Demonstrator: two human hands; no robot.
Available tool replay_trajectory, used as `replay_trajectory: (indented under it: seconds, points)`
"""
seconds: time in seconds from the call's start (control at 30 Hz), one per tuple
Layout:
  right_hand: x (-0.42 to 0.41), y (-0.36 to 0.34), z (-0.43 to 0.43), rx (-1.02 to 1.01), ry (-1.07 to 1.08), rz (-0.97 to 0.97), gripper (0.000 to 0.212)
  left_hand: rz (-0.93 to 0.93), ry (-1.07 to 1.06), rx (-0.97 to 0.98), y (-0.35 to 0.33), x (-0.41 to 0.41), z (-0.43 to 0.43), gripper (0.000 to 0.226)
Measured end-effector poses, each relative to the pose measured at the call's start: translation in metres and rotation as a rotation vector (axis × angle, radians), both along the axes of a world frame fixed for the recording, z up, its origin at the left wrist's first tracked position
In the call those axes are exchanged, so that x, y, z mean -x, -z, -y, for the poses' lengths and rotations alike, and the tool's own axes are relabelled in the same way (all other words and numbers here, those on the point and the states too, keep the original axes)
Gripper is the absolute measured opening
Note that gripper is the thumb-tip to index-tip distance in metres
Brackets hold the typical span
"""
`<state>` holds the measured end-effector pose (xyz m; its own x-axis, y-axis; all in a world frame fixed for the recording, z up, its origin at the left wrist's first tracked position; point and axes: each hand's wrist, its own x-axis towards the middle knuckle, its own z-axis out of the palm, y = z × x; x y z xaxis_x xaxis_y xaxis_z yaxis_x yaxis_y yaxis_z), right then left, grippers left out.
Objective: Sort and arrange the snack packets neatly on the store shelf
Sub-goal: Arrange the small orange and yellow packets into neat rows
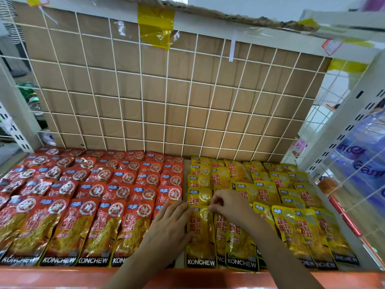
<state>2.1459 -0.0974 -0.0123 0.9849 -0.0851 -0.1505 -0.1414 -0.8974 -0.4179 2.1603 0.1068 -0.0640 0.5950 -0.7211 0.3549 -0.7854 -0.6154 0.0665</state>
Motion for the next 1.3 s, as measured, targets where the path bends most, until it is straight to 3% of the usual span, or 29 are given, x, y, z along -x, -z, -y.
replay_trajectory:
  seconds: [0.2, 0.3, 0.4, 0.53, 0.67, 0.87, 0.93, 1.13, 1.3]
  points:
    - [0.0, -0.001, 0.001, -0.001, 0.003, 0.006, 0.016, -0.081, -0.033, -0.087, -0.002, 0.003, -0.003, 0.063]
    - [-0.001, -0.004, 0.001, -0.03, 0.044, 0.142, 0.012, -0.142, -0.042, -0.112, -0.004, 0.005, -0.003, 0.061]
    - [-0.012, -0.003, 0.0, 0.014, 0.041, 0.215, 0.021, -0.146, -0.017, -0.106, -0.002, 0.008, -0.001, 0.056]
    - [-0.027, 0.003, -0.003, 0.034, 0.032, 0.15, 0.02, -0.171, 0.045, -0.121, -0.003, 0.01, 0.0, 0.059]
    - [-0.032, 0.005, -0.001, -0.077, 0.025, 0.117, 0.006, -0.239, 0.052, -0.154, -0.004, 0.009, 0.001, 0.061]
    - [-0.032, 0.006, 0.003, -0.154, -0.014, 0.099, 0.017, -0.272, 0.034, -0.155, -0.006, 0.008, 0.003, 0.063]
    - [-0.032, 0.006, 0.003, -0.167, -0.015, 0.101, 0.016, -0.308, -0.014, -0.08, -0.012, 0.008, 0.004, 0.064]
    - [-0.033, 0.005, 0.004, -0.159, -0.009, 0.109, 0.014, -0.735, -0.055, 0.497, -0.038, 0.009, 0.029, 0.058]
    - [-0.032, 0.004, 0.004, -0.153, 0.031, 0.114, 0.007, -1.062, -0.127, 0.729, -0.043, 0.003, 0.054, 0.063]
